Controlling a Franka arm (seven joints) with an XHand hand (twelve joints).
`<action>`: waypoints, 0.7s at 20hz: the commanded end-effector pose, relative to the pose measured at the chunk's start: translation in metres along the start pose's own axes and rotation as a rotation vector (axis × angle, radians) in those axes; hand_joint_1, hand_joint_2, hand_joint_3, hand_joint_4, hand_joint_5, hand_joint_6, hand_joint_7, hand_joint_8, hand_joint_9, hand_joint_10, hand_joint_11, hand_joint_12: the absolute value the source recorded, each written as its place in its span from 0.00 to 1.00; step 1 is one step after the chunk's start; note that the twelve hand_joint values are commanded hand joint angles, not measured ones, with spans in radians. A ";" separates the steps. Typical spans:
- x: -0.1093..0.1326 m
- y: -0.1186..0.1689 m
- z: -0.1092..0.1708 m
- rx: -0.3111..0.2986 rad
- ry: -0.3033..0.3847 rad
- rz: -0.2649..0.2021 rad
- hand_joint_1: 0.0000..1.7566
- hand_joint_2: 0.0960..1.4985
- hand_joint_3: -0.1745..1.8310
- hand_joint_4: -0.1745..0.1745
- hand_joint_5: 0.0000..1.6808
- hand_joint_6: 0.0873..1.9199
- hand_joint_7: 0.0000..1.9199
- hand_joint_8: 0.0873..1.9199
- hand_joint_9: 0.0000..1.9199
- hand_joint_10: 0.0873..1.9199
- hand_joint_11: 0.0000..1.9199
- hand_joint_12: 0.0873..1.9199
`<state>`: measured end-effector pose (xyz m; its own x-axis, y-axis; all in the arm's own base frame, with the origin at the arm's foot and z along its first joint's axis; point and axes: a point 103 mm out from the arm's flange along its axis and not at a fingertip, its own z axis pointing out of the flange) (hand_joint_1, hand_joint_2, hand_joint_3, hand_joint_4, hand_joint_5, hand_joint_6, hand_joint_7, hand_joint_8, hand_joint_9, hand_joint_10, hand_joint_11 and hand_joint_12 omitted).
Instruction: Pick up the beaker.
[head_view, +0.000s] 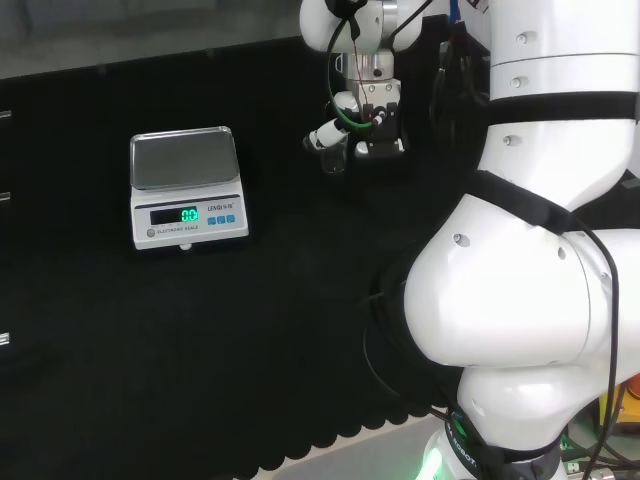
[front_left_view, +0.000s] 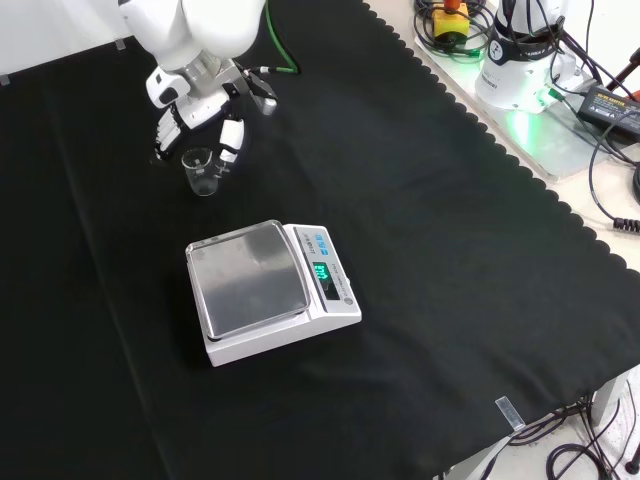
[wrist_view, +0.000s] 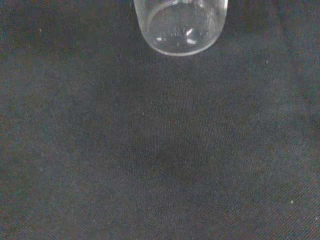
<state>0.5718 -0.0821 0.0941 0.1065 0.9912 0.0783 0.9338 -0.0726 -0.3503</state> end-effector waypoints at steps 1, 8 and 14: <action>-0.002 0.004 0.012 0.019 0.002 0.009 0.28 0.53 0.22 0.30 0.24 0.00 0.11 0.34 0.16 0.41 0.17 0.73; 0.003 0.003 0.011 0.003 -0.056 0.020 0.41 0.53 0.25 0.31 0.34 0.00 0.26 0.32 0.30 0.35 0.30 0.66; 0.010 0.001 0.001 -0.022 -0.086 0.026 0.48 0.53 0.31 0.18 0.51 0.05 0.40 0.30 0.44 0.27 0.44 0.58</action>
<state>0.5719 -0.0748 0.0870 0.1042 0.9945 0.0119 0.9340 -0.0937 -0.3448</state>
